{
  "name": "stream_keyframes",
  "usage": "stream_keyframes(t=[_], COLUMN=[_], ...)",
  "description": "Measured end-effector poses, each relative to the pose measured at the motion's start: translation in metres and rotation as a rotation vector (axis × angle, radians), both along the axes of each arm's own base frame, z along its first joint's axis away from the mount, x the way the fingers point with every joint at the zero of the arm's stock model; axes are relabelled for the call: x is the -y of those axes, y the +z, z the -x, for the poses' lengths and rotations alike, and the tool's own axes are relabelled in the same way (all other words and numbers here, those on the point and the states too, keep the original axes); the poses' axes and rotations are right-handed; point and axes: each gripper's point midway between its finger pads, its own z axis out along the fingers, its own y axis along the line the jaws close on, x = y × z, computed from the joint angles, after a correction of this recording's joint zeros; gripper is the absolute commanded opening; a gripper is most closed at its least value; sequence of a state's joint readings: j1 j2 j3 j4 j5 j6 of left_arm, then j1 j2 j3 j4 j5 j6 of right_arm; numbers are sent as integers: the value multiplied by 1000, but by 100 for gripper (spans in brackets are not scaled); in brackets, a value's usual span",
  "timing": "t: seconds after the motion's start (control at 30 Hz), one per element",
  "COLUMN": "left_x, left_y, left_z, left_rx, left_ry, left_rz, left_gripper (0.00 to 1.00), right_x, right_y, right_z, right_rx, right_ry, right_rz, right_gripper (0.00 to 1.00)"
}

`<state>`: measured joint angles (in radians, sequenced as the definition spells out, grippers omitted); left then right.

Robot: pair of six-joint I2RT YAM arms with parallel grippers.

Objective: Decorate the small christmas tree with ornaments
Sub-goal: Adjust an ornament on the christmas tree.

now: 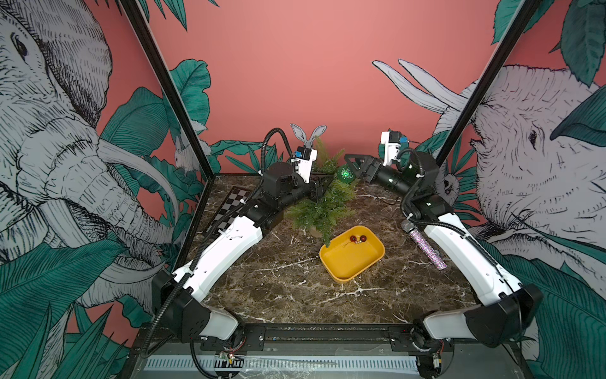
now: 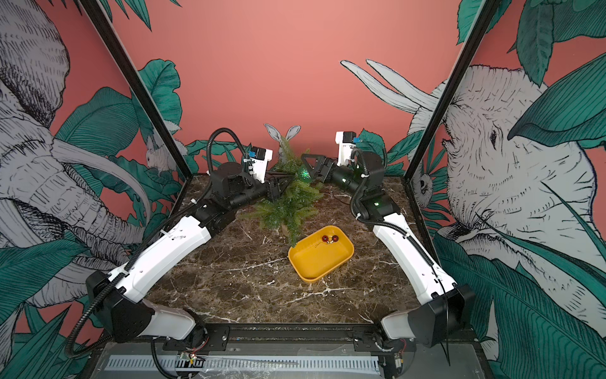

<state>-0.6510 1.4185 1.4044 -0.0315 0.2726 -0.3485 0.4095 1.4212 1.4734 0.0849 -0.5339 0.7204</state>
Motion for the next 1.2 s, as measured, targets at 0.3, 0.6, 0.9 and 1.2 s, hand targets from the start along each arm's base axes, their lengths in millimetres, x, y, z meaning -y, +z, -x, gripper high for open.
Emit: stream_keyframes(t=[0.3,0.6,0.9,1.2], left_x=[0,0,0,0], left_y=[-1,-1,-1,-1], left_z=[1,0,0,0], left_rx=[-2,-1,-1,-1], left_ry=[-4,-2,-3,-4], left_rz=[0,-1,-2,-2], left_gripper=[36,33,30,27], right_x=[-26,-25,-25,-11], right_y=[-22,-10,-34,-35], right_z=[-1,33,46,63], right_rx=[-101,-79,-127,-94], right_ry=[191,301,342,317], right_rz=[-9,-29,0,31], right_gripper=[79,77,74,69])
